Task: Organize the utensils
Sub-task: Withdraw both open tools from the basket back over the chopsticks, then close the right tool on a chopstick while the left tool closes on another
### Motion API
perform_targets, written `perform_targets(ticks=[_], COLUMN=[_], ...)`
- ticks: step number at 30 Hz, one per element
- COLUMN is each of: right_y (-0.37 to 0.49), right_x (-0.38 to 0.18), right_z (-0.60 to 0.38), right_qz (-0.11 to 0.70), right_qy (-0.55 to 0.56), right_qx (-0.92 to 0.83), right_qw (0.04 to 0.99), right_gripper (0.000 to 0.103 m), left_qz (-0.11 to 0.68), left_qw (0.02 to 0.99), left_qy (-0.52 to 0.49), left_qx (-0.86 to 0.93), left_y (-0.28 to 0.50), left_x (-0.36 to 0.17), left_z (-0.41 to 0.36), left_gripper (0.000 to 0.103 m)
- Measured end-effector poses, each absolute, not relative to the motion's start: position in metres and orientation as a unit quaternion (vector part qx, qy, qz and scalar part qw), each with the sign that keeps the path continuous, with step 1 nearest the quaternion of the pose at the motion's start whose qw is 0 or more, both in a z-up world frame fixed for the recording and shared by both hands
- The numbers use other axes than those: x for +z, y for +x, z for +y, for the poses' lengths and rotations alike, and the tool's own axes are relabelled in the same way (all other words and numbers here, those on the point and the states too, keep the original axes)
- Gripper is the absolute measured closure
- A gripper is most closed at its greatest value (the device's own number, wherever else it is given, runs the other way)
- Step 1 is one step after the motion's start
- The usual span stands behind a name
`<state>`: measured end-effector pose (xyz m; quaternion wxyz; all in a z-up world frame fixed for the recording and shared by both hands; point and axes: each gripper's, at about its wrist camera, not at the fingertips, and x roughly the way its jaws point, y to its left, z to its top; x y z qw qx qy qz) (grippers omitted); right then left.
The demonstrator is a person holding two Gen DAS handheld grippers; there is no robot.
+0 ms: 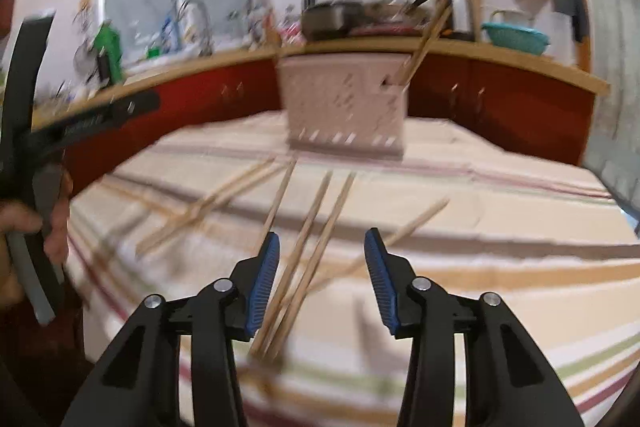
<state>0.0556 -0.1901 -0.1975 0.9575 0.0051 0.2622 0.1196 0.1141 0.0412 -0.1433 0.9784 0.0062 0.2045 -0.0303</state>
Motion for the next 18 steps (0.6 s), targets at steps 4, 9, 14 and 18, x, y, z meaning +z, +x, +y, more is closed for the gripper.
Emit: perform_targets(ticks=[4, 9, 14, 18], right_y=[0.052, 0.050, 0.050, 0.051], right_x=[-0.222, -0.239, -0.243, -0.243], right_z=[-0.177, -0.175, -0.193, -0.208], right_qz=[0.301, 0.323, 0.328, 0.328], right_qy=[-0.017, -0.029, -0.018, -0.009], right_qx=[0.132, 0.129, 0.101, 0.082], right_qw=[0.944, 0.937, 0.939, 0.941], right_gripper=[0.071, 0.078, 0.085, 0.092], left_qz=[0.218, 0.224, 0.233, 0.246], left_qw=[0.976, 0.975, 0.973, 0.969], left_qy=[-0.002, -0.002, 0.001, 0.011], left_qx=[-0.018, -0.010, -0.007, -0.008], left_y=[0.102, 0.092, 0.087, 0.082], left_x=[-0.154, -0.159, -0.165, -0.176], left_z=[0.050, 0.055, 0.056, 0.055], left_gripper=[0.023, 0.023, 0.023, 0.023])
